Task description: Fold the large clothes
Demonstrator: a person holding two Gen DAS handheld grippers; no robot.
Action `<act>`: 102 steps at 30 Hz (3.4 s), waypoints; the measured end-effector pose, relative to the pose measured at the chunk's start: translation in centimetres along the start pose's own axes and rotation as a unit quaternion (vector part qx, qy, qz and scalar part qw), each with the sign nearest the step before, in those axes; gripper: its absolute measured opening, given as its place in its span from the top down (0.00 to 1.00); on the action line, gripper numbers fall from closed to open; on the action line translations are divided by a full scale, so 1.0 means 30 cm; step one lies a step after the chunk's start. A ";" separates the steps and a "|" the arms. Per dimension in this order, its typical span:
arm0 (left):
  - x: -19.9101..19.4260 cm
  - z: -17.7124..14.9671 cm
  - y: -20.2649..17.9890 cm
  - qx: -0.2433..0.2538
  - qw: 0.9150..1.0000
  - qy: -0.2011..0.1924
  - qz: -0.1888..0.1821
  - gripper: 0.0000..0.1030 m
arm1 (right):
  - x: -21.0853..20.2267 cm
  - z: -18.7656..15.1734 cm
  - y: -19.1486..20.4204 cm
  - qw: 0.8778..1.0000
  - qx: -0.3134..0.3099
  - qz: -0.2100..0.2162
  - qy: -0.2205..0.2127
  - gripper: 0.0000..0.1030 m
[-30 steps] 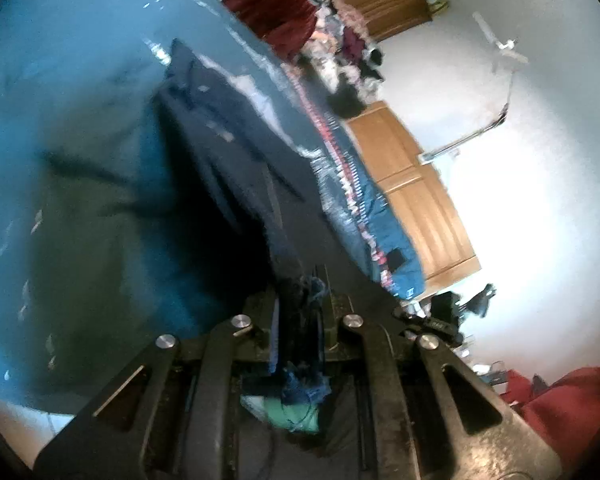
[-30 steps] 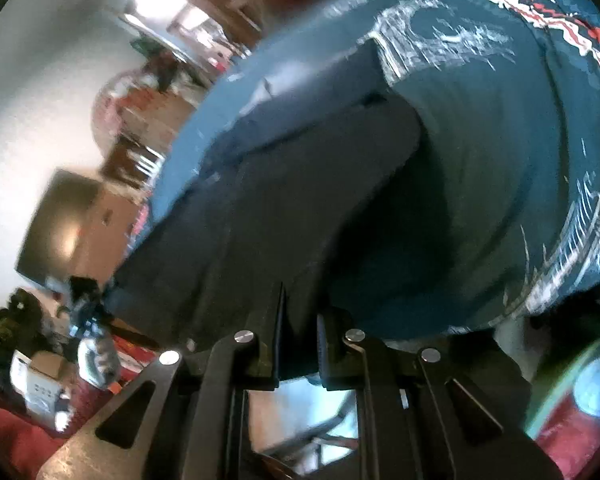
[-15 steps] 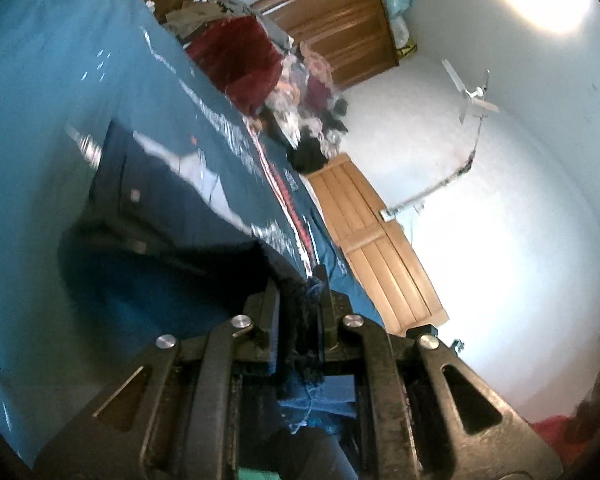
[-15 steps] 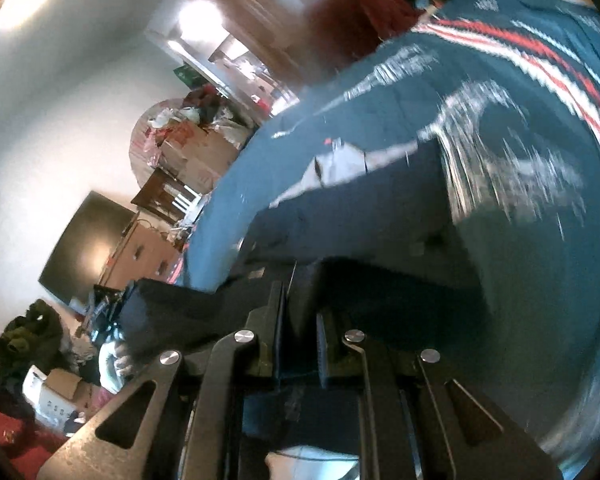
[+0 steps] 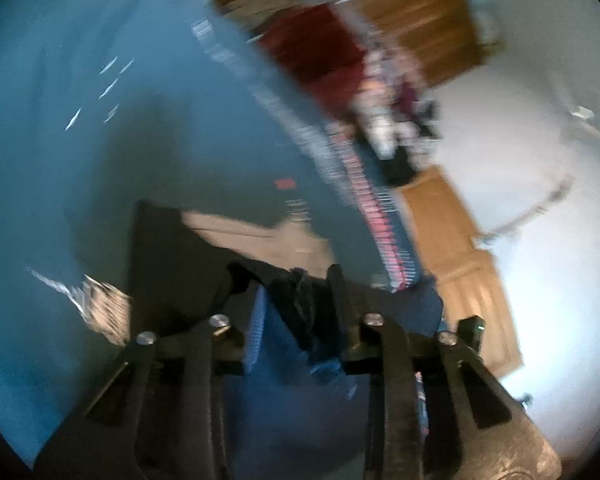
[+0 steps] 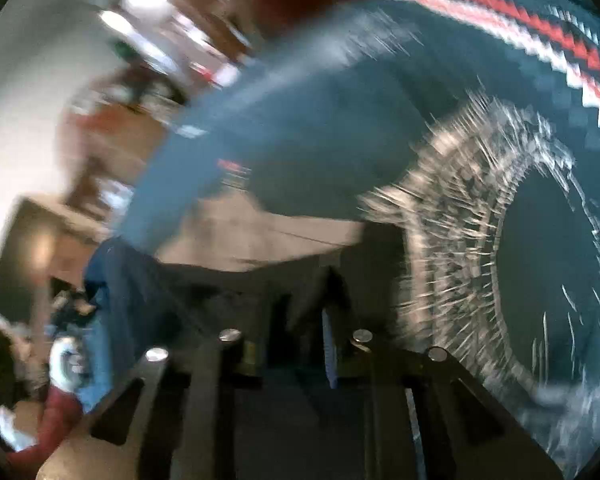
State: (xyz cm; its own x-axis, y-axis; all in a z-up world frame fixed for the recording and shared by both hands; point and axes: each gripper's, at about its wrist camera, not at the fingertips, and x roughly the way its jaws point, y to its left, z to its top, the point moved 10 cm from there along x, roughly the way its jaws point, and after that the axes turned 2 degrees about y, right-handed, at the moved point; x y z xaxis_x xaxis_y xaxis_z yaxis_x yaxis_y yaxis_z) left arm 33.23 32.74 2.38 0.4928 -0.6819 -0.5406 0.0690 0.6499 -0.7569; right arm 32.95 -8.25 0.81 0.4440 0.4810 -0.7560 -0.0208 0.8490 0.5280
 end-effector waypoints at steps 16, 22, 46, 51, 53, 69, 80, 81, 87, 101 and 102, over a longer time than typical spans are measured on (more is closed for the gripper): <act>-0.087 -0.051 0.164 0.014 0.997 -0.019 0.072 0.43 | -0.010 0.028 -0.132 0.996 0.058 -0.005 -0.061 0.43; -0.094 -0.148 0.021 0.087 0.994 -0.008 0.063 0.41 | 0.195 -0.065 -0.163 0.994 -0.006 -0.106 0.022 0.52; -0.091 -0.537 0.114 0.108 0.992 0.043 0.052 0.74 | 0.222 -0.737 0.518 0.964 -0.245 -0.106 -0.015 0.51; -0.322 -0.489 0.235 0.024 0.997 -0.026 0.064 0.72 | 0.132 -0.733 0.422 0.967 -0.218 -0.130 -0.017 0.51; -0.373 -0.502 0.223 0.019 0.997 -0.036 0.073 0.57 | 0.052 -0.737 0.405 0.968 -0.209 -0.133 -0.030 0.47; -0.130 -0.603 0.087 0.115 0.956 -0.074 0.260 0.36 | -0.092 -0.913 0.186 0.969 -0.090 -0.216 -0.084 0.28; -0.062 -0.676 0.071 0.178 0.931 -0.025 0.317 0.00 | -0.045 -0.908 0.138 0.958 -0.090 -0.254 -0.098 0.06; -0.063 -0.684 0.070 0.177 0.929 -0.024 0.325 0.00 | -0.042 -0.907 0.136 0.960 -0.089 -0.248 -0.097 0.04; -0.048 -0.680 0.073 0.168 0.930 -0.049 0.324 0.00 | -0.022 -0.906 0.135 0.963 -0.096 -0.233 -0.098 0.00; -0.055 -0.681 0.065 0.167 0.936 -0.065 0.304 0.00 | -0.011 -0.906 0.135 0.963 -0.096 -0.229 -0.105 0.00; -0.055 -0.683 0.064 0.166 0.936 -0.066 0.304 0.00 | -0.011 -0.906 0.135 0.963 -0.096 -0.229 -0.105 0.00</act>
State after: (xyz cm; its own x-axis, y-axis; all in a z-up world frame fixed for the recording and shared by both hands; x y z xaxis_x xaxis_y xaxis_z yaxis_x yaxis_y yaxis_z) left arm 14.78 28.22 -5.69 0.6296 -0.1199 -0.7676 -0.0037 0.9875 -0.1574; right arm 8.38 0.96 -7.32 0.6162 0.0085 -0.7875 0.0643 0.9961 0.0611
